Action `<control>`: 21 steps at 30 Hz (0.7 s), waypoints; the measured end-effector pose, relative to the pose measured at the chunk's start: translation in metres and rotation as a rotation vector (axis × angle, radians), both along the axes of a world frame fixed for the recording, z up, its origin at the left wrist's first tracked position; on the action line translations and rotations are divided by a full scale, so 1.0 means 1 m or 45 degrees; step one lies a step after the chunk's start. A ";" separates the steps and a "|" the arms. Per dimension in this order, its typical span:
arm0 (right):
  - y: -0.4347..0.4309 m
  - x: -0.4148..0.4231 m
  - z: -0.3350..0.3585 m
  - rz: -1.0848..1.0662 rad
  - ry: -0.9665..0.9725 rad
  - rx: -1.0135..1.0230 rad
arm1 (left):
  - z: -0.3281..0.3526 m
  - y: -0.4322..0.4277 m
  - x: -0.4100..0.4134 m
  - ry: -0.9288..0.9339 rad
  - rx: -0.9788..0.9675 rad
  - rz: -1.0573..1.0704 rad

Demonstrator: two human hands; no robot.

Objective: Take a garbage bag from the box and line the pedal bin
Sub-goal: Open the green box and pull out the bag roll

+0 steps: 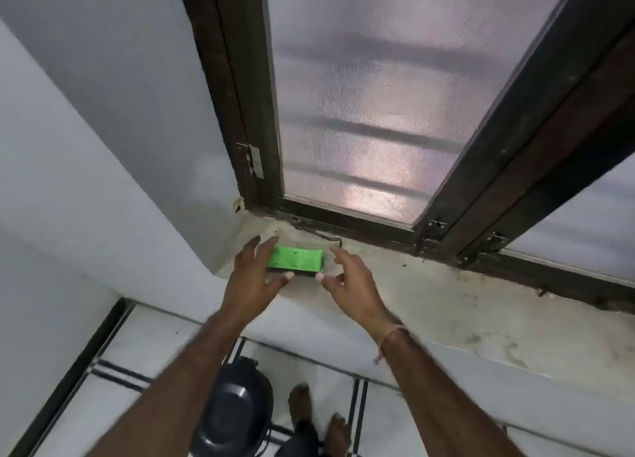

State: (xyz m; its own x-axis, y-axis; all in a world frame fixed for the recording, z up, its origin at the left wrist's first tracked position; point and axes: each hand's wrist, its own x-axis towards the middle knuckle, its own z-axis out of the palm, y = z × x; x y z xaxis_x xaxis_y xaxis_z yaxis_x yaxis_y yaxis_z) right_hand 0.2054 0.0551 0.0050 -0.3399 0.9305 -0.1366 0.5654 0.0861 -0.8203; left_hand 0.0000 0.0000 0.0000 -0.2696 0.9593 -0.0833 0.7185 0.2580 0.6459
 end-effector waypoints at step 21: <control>0.029 0.025 0.014 -0.133 0.359 0.028 | 0.031 -0.002 0.001 -0.632 0.153 0.187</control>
State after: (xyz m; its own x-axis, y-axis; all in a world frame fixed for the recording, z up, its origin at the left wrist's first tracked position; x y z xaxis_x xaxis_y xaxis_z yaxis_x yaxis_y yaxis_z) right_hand 0.2299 0.0845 0.0188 -0.2638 0.9641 -0.0301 0.3222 0.0587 -0.9449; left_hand 0.0007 -0.0024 0.0312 -0.3577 0.9252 -0.1271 0.2805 0.2362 0.9303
